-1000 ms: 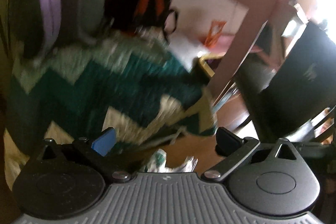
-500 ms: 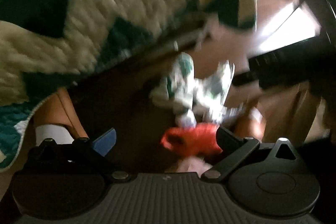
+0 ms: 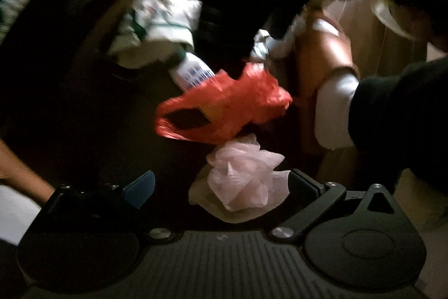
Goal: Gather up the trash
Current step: 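Grasp the red plastic bag with the right gripper while the left grasps the pink bag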
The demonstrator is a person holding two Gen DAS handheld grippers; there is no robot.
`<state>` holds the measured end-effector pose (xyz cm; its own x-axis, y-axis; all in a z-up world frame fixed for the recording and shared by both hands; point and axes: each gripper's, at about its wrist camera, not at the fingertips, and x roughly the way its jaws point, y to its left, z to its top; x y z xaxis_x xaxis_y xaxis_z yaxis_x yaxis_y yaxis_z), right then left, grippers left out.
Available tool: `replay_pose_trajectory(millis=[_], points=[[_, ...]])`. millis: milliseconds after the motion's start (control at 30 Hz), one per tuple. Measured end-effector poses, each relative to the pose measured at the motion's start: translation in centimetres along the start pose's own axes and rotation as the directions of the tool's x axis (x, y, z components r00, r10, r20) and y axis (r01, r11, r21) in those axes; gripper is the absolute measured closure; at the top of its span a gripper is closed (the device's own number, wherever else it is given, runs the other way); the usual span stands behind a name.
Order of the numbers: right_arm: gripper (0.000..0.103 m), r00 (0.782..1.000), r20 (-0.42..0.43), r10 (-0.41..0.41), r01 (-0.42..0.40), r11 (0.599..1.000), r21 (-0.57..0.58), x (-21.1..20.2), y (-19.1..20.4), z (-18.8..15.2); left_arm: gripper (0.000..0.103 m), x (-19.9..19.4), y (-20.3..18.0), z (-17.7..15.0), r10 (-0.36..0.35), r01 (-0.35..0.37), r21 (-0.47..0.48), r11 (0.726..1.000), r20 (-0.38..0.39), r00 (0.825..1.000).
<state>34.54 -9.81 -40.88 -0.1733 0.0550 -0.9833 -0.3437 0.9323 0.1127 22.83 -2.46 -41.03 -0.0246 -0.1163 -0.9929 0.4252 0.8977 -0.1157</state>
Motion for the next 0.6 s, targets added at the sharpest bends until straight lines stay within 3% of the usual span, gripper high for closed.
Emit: replay_pose_trajectory(millis=[133, 267, 433, 533, 600], points=[[0.047, 0.999, -0.049, -0.008, 0.007, 1.000, -0.025, 2.8, -0.2, 1.1, 0.002, 4.1, -1.1, 0.2, -0.023, 0.027, 0.056, 0.998, -0.072, 0.997], [0.047, 0.992, -0.104, -0.073, 0.065, 0.995, -0.081, 6.5, -0.4, 1.5, 0.002, 7.6, -2.4, -0.1, -0.033, 0.048, 0.110, 0.993, -0.138, 0.990], [0.047, 0.985, -0.159, -0.064, 0.056, 0.997, -0.058, 9.8, -1.3, 1.9, 0.003, 10.1, -3.2, -0.2, -0.049, 0.073, 0.136, 0.988, -0.173, 0.984], [0.047, 0.985, -0.173, -0.025, 0.018, 0.999, -0.044, 10.8, -1.4, 2.0, 0.013, 11.3, -3.2, -0.1, -0.044, 0.069, 0.133, 0.989, -0.186, 0.982], [0.047, 0.984, -0.180, 0.012, -0.017, 1.000, -0.023, 11.1, -1.7, 2.2, 0.031, 11.9, -2.8, -0.1, -0.034, 0.058, 0.121, 0.991, -0.195, 0.980]])
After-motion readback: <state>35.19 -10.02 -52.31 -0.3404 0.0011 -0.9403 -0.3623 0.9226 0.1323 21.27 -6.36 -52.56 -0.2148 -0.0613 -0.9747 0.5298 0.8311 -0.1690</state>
